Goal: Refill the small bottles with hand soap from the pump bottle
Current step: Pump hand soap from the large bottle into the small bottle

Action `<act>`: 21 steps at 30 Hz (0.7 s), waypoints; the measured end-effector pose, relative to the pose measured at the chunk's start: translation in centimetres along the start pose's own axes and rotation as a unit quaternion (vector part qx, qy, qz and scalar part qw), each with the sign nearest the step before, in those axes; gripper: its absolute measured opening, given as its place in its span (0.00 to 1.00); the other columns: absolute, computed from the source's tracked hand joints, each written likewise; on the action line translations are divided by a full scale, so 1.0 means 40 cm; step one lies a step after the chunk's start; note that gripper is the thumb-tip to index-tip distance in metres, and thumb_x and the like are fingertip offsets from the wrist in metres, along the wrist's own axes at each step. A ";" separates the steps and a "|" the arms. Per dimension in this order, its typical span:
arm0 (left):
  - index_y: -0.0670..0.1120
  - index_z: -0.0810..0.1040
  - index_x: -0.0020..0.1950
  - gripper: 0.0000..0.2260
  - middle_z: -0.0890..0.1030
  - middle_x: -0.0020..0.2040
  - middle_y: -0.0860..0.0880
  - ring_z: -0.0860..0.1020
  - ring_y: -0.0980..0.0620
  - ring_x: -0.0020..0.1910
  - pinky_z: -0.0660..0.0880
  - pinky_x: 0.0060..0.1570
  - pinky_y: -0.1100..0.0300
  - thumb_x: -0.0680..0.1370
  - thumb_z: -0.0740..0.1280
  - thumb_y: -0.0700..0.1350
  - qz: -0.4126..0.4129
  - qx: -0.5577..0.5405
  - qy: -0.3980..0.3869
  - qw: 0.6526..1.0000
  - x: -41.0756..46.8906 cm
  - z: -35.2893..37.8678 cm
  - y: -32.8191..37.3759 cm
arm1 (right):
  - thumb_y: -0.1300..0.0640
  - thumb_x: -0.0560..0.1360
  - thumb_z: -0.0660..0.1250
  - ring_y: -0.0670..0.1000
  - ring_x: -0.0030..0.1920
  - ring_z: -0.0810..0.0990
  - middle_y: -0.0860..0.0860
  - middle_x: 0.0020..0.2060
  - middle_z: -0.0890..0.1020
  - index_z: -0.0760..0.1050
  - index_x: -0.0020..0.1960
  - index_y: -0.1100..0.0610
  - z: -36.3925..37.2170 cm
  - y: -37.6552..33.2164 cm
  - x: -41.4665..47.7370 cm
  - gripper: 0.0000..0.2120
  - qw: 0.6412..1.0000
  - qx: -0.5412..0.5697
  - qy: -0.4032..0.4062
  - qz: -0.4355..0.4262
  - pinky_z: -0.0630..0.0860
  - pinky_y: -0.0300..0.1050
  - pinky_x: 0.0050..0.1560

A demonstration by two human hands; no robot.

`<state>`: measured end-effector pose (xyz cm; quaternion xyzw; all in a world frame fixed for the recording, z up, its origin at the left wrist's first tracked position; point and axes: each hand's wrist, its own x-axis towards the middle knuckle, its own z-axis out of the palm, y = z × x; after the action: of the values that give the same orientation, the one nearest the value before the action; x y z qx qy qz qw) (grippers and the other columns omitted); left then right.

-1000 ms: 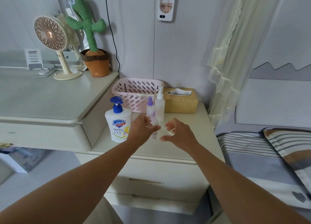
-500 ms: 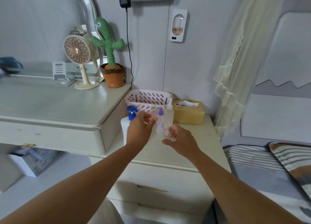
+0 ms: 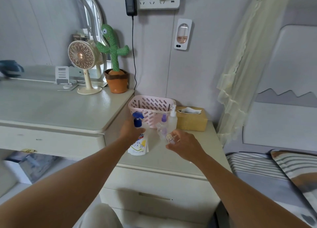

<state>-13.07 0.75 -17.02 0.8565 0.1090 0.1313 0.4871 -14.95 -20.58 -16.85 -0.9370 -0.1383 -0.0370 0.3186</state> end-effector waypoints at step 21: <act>0.46 0.72 0.63 0.23 0.79 0.55 0.48 0.78 0.47 0.53 0.76 0.55 0.50 0.70 0.74 0.40 0.059 0.027 -0.075 0.995 -0.026 0.113 0.058 | 0.43 0.71 0.68 0.47 0.41 0.80 0.47 0.45 0.82 0.75 0.55 0.51 -0.079 0.042 -0.012 0.17 0.997 -0.060 0.038 -0.015 0.80 0.43 0.43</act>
<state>-12.43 -4.39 -17.35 0.8816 0.0252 0.0925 0.4622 -14.88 -23.90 -15.39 -0.9502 -0.1379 -0.0854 0.2661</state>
